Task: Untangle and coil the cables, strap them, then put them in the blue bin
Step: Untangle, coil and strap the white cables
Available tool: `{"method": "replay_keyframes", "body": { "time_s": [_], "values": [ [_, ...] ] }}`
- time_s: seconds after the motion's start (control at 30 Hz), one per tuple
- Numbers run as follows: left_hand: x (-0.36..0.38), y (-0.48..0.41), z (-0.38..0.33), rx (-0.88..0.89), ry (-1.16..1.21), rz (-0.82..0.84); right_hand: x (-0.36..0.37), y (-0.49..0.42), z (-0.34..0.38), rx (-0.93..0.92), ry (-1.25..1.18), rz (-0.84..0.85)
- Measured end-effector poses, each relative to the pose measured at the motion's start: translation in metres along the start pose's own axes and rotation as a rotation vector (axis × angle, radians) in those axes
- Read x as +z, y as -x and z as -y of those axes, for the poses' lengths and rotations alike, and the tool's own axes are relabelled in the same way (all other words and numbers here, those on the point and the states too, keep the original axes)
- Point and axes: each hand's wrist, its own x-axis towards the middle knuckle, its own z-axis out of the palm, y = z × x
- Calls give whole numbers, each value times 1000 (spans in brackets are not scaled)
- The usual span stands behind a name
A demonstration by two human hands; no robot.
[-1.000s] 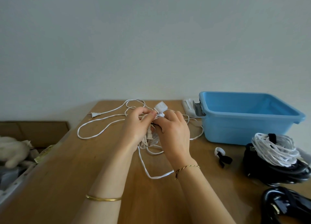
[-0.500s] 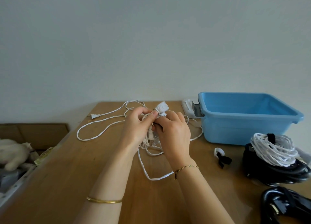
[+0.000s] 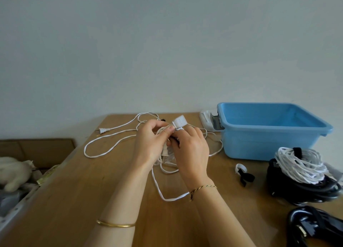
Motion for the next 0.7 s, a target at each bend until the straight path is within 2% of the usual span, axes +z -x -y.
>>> {"method": "replay_keyframes", "body": {
  "time_s": [0.23,0.43,0.7],
  "values": [
    [-2,0,0,-38,45,-55,-7,-4,3,-30,-38,-4],
    [-4,1,-2,-32,47,-28,-11,-8,3,-201,-144,58],
    [-5,0,-1,-87,19,26,-8,-5,4,-119,-234,86]
  ]
}}
